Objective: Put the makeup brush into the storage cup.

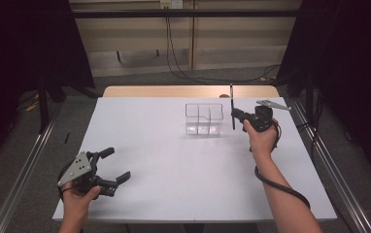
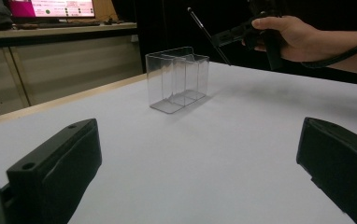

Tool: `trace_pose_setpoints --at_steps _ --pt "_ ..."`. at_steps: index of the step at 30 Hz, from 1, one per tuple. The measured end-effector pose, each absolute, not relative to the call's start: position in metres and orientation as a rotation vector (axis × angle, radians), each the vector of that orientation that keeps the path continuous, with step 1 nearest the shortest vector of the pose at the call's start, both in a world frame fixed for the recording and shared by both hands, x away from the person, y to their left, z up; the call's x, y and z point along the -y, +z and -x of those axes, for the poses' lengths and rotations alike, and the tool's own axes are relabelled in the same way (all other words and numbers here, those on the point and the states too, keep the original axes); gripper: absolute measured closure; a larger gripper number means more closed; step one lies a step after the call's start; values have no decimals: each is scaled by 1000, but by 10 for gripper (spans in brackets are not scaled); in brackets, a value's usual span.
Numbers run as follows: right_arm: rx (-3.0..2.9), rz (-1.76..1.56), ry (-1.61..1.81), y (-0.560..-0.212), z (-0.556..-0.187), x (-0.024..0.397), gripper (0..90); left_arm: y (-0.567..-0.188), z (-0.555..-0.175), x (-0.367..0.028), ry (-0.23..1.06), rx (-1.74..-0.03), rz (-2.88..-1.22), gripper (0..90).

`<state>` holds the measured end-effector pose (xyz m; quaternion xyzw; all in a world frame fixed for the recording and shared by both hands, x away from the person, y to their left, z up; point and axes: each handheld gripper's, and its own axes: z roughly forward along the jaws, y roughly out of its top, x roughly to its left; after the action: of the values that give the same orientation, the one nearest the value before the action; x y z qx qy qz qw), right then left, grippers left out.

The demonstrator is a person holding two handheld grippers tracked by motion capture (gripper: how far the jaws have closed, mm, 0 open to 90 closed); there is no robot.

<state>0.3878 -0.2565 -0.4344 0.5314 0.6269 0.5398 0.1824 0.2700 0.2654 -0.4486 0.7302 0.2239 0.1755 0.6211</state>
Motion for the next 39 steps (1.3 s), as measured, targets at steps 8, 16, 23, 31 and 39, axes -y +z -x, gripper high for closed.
trace_pose_setpoints --at_steps 8,16,23,31,39 --pt "-1735 -1475 1541 -434 -386 257 846 -449 -270 -265 404 -515 -1679 0" --pt "-1700 -1440 1560 -432 -385 256 845 -448 -270 -266 406 -523 -1668 0" --pt "-1657 -1399 1585 -431 -383 255 845 -448 -270 -267 411 -521 -1671 0" --pt "-1618 -1358 1614 -429 -383 254 846 -448 -270 -266 410 -520 -1671 0" --pt "-1618 -1332 1628 -427 -383 252 846 -449 -270 -266 409 -524 -1667 0"
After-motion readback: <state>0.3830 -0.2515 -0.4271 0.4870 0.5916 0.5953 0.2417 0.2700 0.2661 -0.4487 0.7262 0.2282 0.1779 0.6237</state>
